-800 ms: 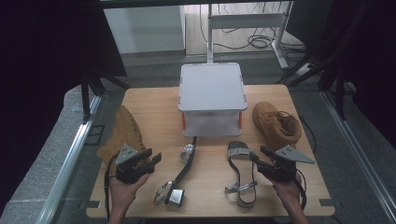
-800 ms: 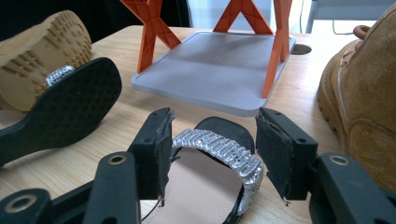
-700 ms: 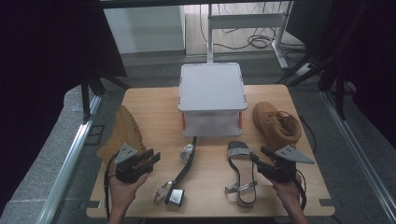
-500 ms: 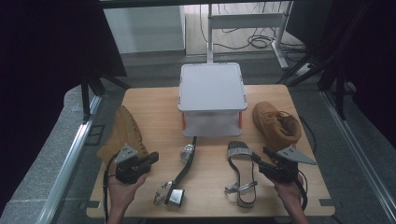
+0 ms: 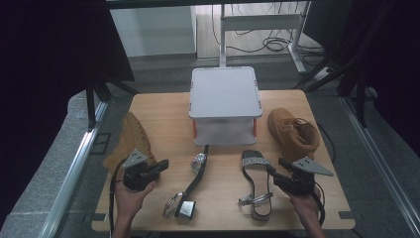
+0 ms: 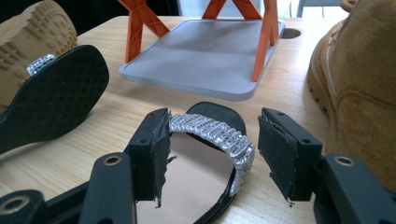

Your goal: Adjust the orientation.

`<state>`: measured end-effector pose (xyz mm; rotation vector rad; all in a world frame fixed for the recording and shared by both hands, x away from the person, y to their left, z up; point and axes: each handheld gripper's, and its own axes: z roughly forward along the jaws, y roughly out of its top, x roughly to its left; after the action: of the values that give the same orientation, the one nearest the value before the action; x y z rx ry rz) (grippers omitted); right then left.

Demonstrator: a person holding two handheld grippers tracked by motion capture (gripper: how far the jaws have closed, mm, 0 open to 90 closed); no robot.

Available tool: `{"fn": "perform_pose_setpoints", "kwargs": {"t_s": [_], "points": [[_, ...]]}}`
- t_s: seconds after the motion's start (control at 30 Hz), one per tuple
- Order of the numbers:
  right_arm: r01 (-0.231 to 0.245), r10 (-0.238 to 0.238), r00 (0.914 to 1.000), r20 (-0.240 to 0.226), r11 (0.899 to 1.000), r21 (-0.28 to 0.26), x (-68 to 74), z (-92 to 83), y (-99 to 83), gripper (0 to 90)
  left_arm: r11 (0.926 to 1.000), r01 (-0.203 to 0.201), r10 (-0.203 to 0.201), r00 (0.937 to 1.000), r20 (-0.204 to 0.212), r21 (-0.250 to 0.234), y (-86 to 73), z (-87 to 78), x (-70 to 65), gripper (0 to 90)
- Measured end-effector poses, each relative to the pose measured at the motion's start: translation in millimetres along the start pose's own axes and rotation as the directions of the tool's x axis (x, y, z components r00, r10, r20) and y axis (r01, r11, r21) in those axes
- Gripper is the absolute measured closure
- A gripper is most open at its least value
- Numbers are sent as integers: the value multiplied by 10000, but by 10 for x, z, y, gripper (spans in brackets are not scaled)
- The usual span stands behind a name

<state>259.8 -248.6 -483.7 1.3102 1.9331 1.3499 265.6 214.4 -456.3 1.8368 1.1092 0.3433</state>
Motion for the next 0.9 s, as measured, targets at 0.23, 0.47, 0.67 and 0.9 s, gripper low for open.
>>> {"fn": "perform_pose_setpoints", "kwargs": {"t_s": [0.23, 0.47, 0.67, 0.9], "points": [[661, -662, 9977, -159, 9978, -54, 184, -79, 92, 435, 9992, -392, 389, 9989, -274, -95, 40, -10, -29, 898], [926, -927, 9931, -717, 9957, -44, 247, -18, 78, 433, 9997, 179, -163, 9961, -872, 170, -124, -161, -88, 899], [1021, -999, 9914, -845, 9945, 223, 228, -26, 16, 435, 9990, 399, -382, 9966, -730, 220, -172, -161, -184, 899], [731, -718, 9948, -721, 9972, 162, 185, -69, 22, 439, 9974, 100, -86, 9998, -202, 713, -197, 20, -263, 899]]}}
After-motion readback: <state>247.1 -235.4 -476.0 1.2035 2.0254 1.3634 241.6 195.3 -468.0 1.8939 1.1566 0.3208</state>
